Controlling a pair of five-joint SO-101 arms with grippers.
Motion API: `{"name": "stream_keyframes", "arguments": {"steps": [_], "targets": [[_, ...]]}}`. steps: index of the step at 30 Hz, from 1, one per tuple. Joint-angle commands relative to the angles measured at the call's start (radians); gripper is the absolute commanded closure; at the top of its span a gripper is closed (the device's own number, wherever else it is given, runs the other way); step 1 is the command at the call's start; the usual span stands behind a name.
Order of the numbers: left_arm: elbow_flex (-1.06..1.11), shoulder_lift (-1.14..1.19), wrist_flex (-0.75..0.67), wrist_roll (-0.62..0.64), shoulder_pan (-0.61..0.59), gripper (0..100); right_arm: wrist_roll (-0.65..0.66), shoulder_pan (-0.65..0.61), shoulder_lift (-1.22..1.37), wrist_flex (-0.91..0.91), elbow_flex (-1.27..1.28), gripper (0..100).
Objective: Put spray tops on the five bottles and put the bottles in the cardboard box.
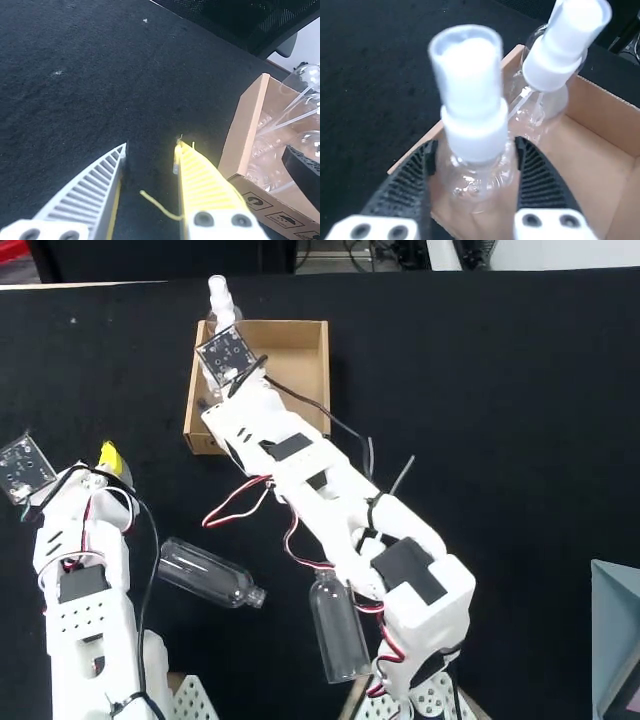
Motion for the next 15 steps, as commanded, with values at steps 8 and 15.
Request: {"name": "stream_keyframes", "arguments": {"steps": [8, 15], "targets": [[-0.007, -0.018, -0.020, 0.002, -0.015, 86, 0.002, -0.025, -0.007, 0.021, -0.051, 83.4], [-0.007, -0.018, -0.020, 0.002, -0.015, 86, -0.005, -0.025, -0.073, 0.103, -0.050, 71.1]]}}
